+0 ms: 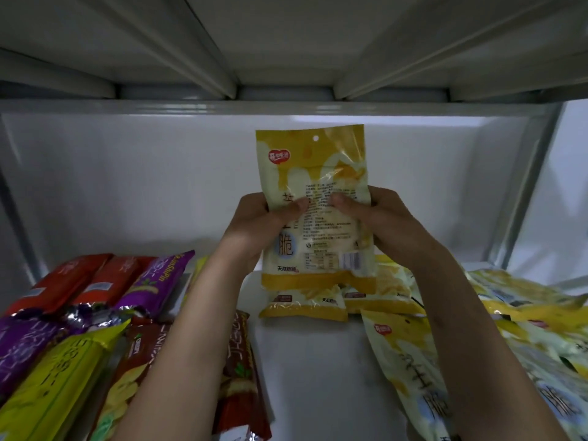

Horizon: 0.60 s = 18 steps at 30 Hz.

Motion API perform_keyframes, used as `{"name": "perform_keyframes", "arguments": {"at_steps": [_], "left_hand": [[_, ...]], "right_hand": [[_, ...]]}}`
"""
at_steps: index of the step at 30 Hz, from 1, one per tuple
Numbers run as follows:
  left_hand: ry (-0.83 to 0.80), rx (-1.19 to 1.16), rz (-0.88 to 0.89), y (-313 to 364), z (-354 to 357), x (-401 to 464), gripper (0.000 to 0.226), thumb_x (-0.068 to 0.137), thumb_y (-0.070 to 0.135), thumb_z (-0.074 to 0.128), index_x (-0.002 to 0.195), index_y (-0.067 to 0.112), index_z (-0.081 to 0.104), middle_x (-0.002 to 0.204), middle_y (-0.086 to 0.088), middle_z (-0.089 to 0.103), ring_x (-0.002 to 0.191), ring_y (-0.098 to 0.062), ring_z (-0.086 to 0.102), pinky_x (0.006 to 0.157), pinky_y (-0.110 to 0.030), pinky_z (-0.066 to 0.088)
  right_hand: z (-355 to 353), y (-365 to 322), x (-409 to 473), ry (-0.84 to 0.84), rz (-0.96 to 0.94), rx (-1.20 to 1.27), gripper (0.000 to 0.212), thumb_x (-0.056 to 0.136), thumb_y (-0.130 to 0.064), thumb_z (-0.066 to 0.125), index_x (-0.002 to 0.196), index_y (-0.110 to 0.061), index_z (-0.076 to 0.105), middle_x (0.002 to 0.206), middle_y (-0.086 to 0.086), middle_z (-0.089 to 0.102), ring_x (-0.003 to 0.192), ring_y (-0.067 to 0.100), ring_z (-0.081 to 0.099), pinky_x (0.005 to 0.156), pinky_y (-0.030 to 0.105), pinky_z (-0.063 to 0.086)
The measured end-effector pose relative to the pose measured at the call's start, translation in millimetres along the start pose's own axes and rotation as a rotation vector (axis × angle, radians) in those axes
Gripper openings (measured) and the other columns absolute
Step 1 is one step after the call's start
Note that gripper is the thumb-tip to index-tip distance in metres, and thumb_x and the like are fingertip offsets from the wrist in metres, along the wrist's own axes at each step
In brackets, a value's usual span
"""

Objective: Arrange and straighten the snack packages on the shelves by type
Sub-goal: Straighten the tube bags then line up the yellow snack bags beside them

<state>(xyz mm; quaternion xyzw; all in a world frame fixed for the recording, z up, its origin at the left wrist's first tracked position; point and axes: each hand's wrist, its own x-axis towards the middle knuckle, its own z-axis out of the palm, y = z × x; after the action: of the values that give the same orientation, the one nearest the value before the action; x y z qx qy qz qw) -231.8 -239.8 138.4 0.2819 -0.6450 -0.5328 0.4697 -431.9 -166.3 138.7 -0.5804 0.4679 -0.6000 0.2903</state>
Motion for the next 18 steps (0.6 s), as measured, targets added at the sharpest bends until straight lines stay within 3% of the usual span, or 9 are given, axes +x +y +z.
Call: {"name": "perform_keyframes", "arguments": {"at_steps": [5,8,12,18], "left_hand": [[0.023,0.015,0.044,2.0,2.1,-1.5,0.019,0.091,0.023,0.08,0.108,0.015,0.077,0.1,-0.002,0.082,0.091,-0.019,0.08,0.078,-0.034,0.065],[-0.052,0.023,0.001,4.1,1.1,-3.5,0.025,0.091,0.026,0.079,0.113,0.014,0.076,0.105,-0.003,0.081,0.096,-0.021,0.079,0.086,-0.039,0.063],[-0.098,0.052,-0.035,3.1,2.6,-6.5,0.026,0.091,0.02,0.079,0.115,0.012,0.075,0.107,-0.005,0.081,0.098,-0.023,0.079,0.091,-0.045,0.063],[-0.064,-0.024,-0.02,3.3,8.5,-6.1,0.027,0.09,0.02,0.079,0.115,0.01,0.076,0.107,-0.006,0.081,0.099,-0.024,0.079,0.093,-0.046,0.062]], "right_hand": [[-1.5,-3.9,-6.8,-0.084,0.036,-0.084,0.044,0.08,-0.034,0.078,0.12,-0.014,0.076,0.115,0.001,0.08,0.108,0.018,0.076,0.096,0.04,0.06],[-5.7,-3.8,-7.2,-0.059,0.04,-0.071,0.037,0.082,-0.029,0.077,0.117,-0.016,0.077,0.114,-0.001,0.08,0.108,0.017,0.076,0.098,0.04,0.06],[-8.7,-1.2,-5.3,-0.062,0.098,-0.144,0.023,0.095,-0.023,0.074,0.117,-0.018,0.077,0.114,-0.001,0.08,0.108,0.02,0.076,0.104,0.051,0.056],[-6.6,-6.6,-8.7,-0.086,0.075,-0.052,0.041,0.086,-0.032,0.076,0.124,-0.014,0.075,0.12,0.002,0.078,0.114,0.022,0.074,0.105,0.05,0.054]]}}
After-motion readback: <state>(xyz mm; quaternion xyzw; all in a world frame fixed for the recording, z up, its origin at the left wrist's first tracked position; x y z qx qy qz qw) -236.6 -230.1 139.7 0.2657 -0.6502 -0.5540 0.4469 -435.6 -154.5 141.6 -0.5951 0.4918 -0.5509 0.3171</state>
